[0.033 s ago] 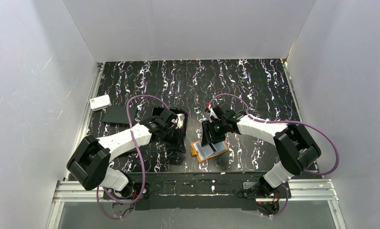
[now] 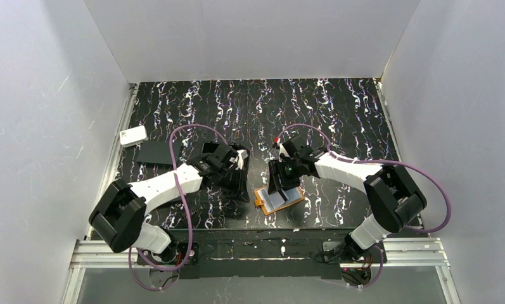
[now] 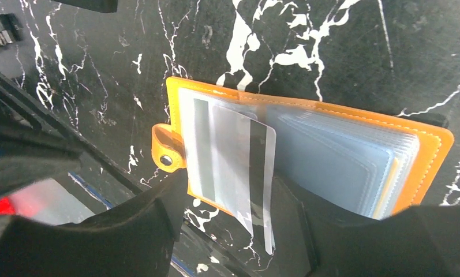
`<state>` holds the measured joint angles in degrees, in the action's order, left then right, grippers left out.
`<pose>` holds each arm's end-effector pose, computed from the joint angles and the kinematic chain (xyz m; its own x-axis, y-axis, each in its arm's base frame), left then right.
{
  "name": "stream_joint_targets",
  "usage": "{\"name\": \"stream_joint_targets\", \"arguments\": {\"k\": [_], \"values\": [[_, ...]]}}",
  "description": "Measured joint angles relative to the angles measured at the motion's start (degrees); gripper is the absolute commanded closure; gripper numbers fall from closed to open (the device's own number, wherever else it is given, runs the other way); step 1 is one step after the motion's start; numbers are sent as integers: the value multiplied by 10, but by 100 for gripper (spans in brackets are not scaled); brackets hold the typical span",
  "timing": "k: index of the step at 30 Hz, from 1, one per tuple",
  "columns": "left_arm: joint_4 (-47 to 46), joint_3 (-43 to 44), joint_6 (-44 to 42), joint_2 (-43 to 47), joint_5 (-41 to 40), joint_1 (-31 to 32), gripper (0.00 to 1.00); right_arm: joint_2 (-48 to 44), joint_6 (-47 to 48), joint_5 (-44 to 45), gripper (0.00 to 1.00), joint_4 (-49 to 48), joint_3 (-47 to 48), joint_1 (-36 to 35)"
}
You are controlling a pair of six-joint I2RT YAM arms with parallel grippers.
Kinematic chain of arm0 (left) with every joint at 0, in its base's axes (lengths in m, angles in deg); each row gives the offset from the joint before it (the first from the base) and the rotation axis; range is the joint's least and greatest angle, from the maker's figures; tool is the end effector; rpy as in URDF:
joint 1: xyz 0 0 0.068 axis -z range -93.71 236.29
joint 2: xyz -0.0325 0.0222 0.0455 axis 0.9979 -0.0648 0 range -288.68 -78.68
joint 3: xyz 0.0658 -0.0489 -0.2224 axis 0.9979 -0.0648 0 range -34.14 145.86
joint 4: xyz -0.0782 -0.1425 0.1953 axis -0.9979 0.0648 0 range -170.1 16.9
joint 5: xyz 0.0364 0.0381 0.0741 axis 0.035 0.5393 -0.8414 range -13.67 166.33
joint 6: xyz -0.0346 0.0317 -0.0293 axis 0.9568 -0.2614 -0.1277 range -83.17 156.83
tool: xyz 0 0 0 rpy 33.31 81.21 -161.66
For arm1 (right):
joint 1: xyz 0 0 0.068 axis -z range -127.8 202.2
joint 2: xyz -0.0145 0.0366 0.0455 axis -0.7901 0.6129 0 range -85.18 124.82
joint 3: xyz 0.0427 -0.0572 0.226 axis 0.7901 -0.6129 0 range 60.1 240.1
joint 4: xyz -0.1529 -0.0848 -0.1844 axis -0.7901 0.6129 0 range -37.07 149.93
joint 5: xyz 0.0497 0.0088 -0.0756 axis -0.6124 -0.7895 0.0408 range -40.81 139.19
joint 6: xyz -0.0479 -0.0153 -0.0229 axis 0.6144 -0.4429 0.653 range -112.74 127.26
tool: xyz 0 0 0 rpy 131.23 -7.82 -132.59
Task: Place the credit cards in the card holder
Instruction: Insert the credit card into the card holder.
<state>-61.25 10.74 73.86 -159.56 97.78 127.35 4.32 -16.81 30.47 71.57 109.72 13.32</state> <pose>0.1975 -0.1904 0.1574 -0.9560 0.0894 -0.2794 0.2434 0.7734 -0.5854 0.2227 0.1951 0.1408 -0.9018 -0.2308 -0.3654 -0.3911 0.7954 0.4630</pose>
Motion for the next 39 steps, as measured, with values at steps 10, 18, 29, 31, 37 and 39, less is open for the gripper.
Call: {"name": "stream_joint_targets", "arguments": {"k": [10, 18, 29, 31, 37, 39], "values": [[-85, 63, -3, -163, 3, 58, 100, -7, 1, 17, 36, 20, 8, 0], [-90, 80, 1, -192, 17, 58, 100, -18, 17, 24, 28, 38, 9, 11], [-82, 85, -7, -193, 16, 58, 100, -21, 50, 45, 36, 83, 29, 24], [-82, 85, -9, -193, 17, 58, 100, -20, 50, 41, 36, 82, 29, 24], [-82, 85, -10, -193, 17, 58, 100, -20, 48, 28, 36, 59, 10, 24], [-82, 85, -10, -193, 17, 58, 100, -20, 47, 25, 36, 50, 6, 24]]}}
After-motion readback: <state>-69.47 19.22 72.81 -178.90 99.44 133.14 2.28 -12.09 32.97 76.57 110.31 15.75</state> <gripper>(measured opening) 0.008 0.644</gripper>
